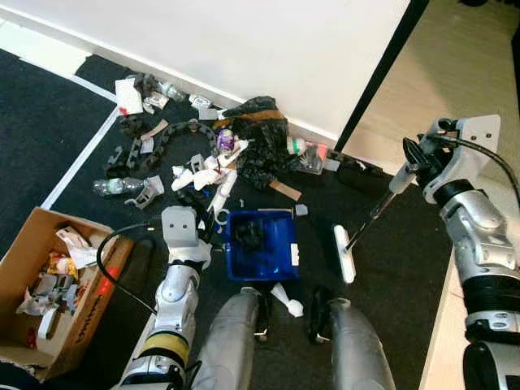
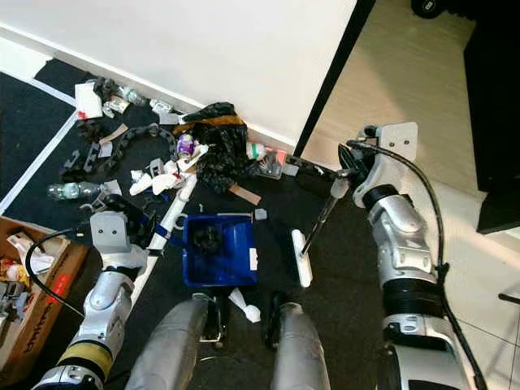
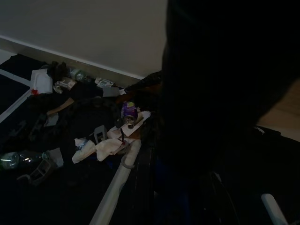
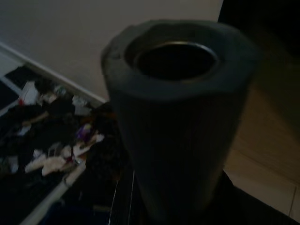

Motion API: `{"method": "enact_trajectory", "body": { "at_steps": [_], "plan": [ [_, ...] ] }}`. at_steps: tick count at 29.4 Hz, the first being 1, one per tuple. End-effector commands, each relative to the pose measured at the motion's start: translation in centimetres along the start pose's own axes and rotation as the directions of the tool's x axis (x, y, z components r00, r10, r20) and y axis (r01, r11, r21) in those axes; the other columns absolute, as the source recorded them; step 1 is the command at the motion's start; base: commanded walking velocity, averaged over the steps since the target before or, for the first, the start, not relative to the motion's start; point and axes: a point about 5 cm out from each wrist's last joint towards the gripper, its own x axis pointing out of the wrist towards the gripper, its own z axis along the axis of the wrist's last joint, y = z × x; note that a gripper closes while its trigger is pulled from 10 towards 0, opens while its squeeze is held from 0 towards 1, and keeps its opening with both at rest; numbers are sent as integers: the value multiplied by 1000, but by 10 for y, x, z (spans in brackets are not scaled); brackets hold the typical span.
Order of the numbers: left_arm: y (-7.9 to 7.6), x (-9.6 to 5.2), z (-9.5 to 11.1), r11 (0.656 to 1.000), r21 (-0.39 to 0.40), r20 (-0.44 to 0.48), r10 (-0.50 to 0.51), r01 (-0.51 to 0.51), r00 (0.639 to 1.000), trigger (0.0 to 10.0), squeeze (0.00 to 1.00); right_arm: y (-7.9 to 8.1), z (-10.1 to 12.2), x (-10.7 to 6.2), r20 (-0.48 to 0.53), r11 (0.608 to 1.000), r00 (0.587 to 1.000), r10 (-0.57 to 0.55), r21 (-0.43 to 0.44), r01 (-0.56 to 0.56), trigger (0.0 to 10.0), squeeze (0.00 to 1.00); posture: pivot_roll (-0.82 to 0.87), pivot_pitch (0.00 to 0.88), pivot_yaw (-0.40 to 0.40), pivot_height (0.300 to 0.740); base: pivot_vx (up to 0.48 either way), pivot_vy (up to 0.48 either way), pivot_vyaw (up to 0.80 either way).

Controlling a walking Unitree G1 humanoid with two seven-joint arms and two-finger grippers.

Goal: Sweep floor

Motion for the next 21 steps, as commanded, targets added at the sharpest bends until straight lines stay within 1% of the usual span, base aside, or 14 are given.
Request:
{"method": "enact_trajectory", "body": {
  "at_steps": [1,4,5,6,9,12,18,20,21],
  "plan": [
    [-20,-22,-43,994,-94,-202,-69,50,977,10000,0,2,-21,-8,-53,998,998,-14,58,17,10000,0,79,335,-66,740,0,0,0],
    [-20,-22,-41,994,-94,-196,-68,51,978,10000,0,24,-19,-1,22,978,1000,16,209,-20,10000,0,83,340,-66,740,0,0,0],
    [-20,-22,-41,994,-95,-194,-68,50,979,10000,0,35,-18,2,57,959,998,30,278,-44,10000,0,83,340,-66,740,0,0,0],
    [-20,-22,-41,994,-95,-194,-68,50,979,10000,0,35,-18,2,57,959,998,30,278,-44,10000,0,83,340,-66,740,0,0,0],
    [-20,-23,-41,994,-96,-192,-65,48,979,10000,0,44,-18,5,90,936,996,27,347,-57,10000,0,92,345,-69,740,0,0,0],
    [-20,-23,-41,994,-96,-190,-64,46,980,10000,0,47,-19,6,100,926,995,19,373,-55,10000,0,96,348,-69,740,0,0,0],
    [-20,-24,-41,994,-99,-188,-64,45,980,10000,0,48,-16,7,135,902,991,-17,430,-42,10000,0,95,350,-68,740,0,0,0],
    [-22,-24,-41,994,-102,-186,-67,49,980,10000,0,48,-15,8,140,901,990,-19,431,-43,10000,0,93,352,-65,740,0,0,0],
    [-25,-23,-40,992,-111,-183,-74,55,980,10000,0,48,-14,8,146,901,989,-19,430,-47,10000,0,93,352,-65,740,0,0,0]
  ]
}}
